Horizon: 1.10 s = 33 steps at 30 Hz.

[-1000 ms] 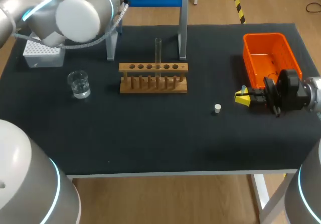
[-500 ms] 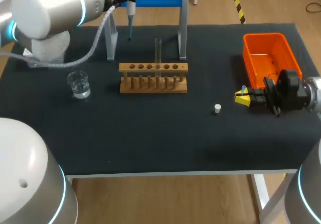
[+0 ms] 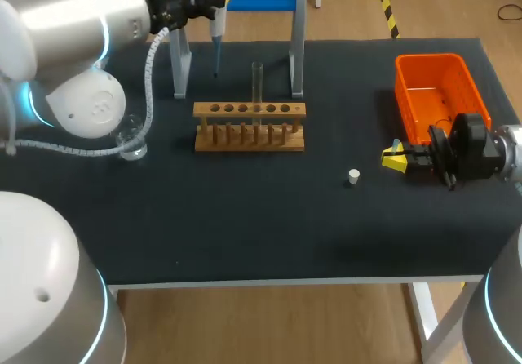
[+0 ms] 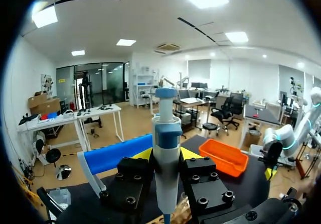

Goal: Invert the test tube, pick up the pipette, mount the tip to pipette, aspirate from beaker and dispense into the tube, eject the tip, return the pipette, and cap with the stopper.

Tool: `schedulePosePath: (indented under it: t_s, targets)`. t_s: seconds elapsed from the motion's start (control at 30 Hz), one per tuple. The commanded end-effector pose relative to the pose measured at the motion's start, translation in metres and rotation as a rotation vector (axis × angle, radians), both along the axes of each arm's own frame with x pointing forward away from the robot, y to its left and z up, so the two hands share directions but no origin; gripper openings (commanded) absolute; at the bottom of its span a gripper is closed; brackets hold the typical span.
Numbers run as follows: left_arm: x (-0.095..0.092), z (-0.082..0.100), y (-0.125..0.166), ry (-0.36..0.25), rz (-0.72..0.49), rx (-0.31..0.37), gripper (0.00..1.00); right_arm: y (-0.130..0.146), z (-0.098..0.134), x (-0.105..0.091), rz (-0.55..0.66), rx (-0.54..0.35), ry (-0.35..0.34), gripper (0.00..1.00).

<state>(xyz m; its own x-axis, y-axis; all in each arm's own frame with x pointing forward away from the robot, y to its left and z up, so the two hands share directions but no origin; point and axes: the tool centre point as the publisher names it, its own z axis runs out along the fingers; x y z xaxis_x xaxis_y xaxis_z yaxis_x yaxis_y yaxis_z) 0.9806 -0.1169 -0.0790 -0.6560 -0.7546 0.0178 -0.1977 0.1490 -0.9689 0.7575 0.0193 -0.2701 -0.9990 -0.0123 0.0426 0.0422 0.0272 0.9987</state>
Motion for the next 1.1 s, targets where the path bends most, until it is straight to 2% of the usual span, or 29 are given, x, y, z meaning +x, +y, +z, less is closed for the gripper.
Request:
schedulePosePath:
  t_s: [0.03,0.33,0.57,0.73,0.77,0.83,0.9,0.93,0.97,1.0,1.03,1.07,1.1]
  targets:
    - [0.000,0.001,0.005,0.022,-0.139,-0.028,0.00,-0.001,0.000,0.000,0.001,0.000,0.000,0.00]
    - [0.000,0.001,0.005,0.022,-0.139,-0.028,0.00,-0.001,0.000,0.000,0.001,0.000,0.000,0.00]
    - [-0.019,0.009,0.009,-0.008,-0.295,-0.100,0.00,-0.001,0.000,0.000,0.001,0.000,0.000,0.00]
    - [-0.030,0.008,0.007,0.003,-0.398,-0.118,0.00,-0.001,0.000,0.000,0.001,0.000,0.000,0.00]
    - [-0.032,0.007,0.007,0.001,-0.395,-0.083,0.00,-0.001,0.000,0.000,0.001,0.000,0.000,0.00]
    - [-0.034,0.005,0.007,0.005,-0.417,-0.057,0.00,-0.001,0.000,0.000,0.001,0.000,0.000,0.00]
    - [-0.034,0.003,0.009,0.006,-0.392,0.032,0.00,-0.001,0.000,0.000,0.001,0.000,0.000,0.00]
    - [-0.033,0.004,0.012,-0.005,-0.389,0.018,0.00,-0.001,0.000,0.000,0.001,0.000,0.000,0.00]
    - [-0.032,0.004,0.014,-0.010,-0.351,0.110,0.00,-0.001,0.000,0.000,0.001,0.000,0.000,0.00]
    - [-0.031,0.002,0.015,-0.006,-0.335,0.160,0.00,-0.001,0.000,0.000,0.001,0.000,0.000,0.00]
    - [-0.030,0.004,0.018,-0.027,-0.348,0.086,0.00,-0.001,0.000,0.000,0.001,0.000,0.000,0.00]
    - [-0.029,0.006,0.021,-0.027,-0.310,0.140,0.00,-0.001,0.000,0.000,0.001,0.000,0.000,0.00]
    - [-0.026,0.003,0.023,-0.006,-0.256,0.264,0.00,-0.001,0.000,0.000,0.001,0.000,0.000,0.00]
